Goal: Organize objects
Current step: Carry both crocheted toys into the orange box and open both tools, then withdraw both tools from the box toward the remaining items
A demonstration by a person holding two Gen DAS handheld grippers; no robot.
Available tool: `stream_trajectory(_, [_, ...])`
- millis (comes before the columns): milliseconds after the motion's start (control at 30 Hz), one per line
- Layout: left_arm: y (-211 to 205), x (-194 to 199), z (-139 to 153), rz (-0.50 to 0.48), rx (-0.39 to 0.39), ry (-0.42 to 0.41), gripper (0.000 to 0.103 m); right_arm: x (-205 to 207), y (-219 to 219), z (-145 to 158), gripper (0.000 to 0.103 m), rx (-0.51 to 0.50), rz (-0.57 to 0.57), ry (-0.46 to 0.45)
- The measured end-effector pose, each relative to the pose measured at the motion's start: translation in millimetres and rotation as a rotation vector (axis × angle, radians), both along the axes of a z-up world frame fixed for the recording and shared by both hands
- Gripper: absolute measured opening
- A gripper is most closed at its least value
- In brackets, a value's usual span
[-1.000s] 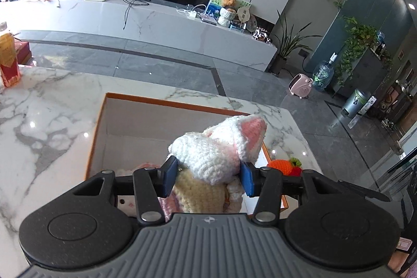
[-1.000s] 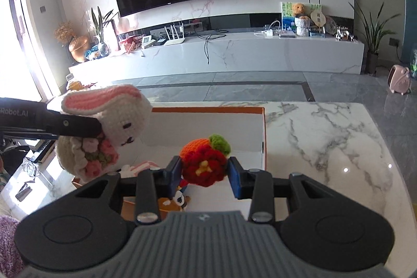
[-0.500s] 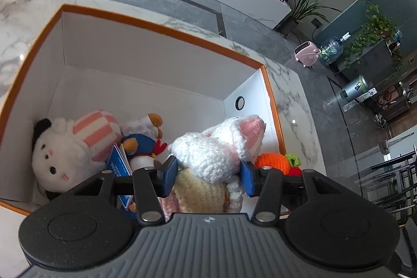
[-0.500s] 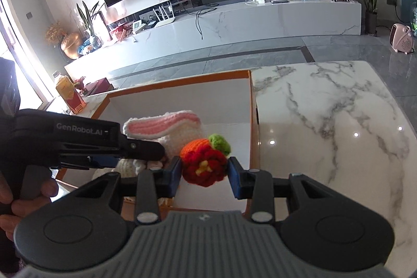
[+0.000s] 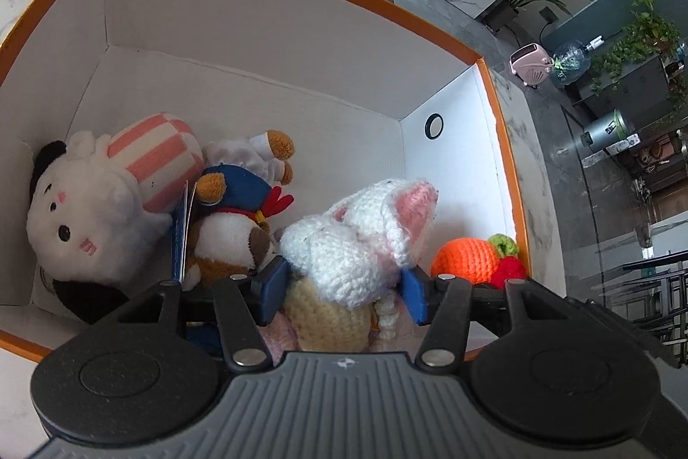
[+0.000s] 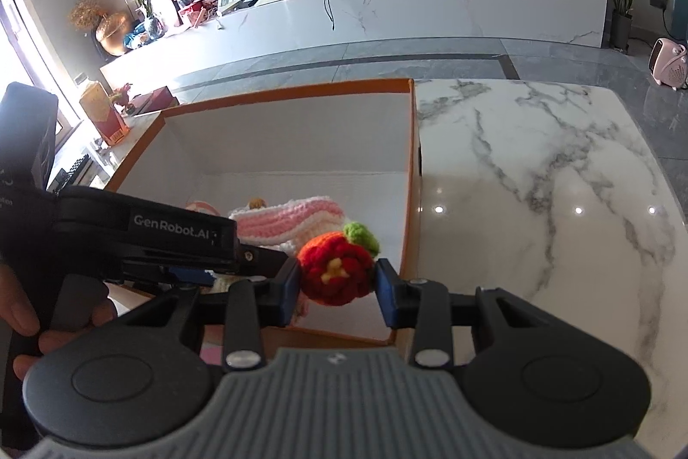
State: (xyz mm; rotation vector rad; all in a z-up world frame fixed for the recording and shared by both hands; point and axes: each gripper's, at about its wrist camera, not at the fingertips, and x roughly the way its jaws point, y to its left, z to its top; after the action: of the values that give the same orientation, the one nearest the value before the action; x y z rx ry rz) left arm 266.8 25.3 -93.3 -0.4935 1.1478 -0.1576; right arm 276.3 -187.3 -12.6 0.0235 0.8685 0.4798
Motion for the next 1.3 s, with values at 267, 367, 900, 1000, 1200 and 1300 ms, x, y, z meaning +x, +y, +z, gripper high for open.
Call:
stream_trajectory(267, [-6, -18, 14, -0.054, 0.083, -0.028, 0.067, 2, 7, 3, 0.039, -0.055, 0.027, 0.015])
stream_trajectory(367, [-2, -26, 21, -0.048, 0.072, -0.050, 0.067, 4, 10, 4, 0.038, -0.088, 0.039, 0.027])
stream_trajectory(900, [-4, -62, 73, -0.106, 0.065, -0.204, 0.066, -23, 9, 25, 0.037, -0.096, 0.017, -0.024])
stream_trajectory(1000, [-7, -79, 83, -0.137, 0.105, -0.232, 0.066, -41, 6, 35, 0.037, -0.081, 0.005, -0.058])
stream_trajectory(1200, [-11, -112, 89, -0.149, 0.128, -0.245, 0.066, -80, -4, 39, 0.048, -0.076, -0.047, -0.100])
stream_trajectory(1300, [-12, -125, 87, -0.145, 0.143, -0.242, 0.067, -96, -12, 33, 0.051, -0.085, -0.082, -0.094])
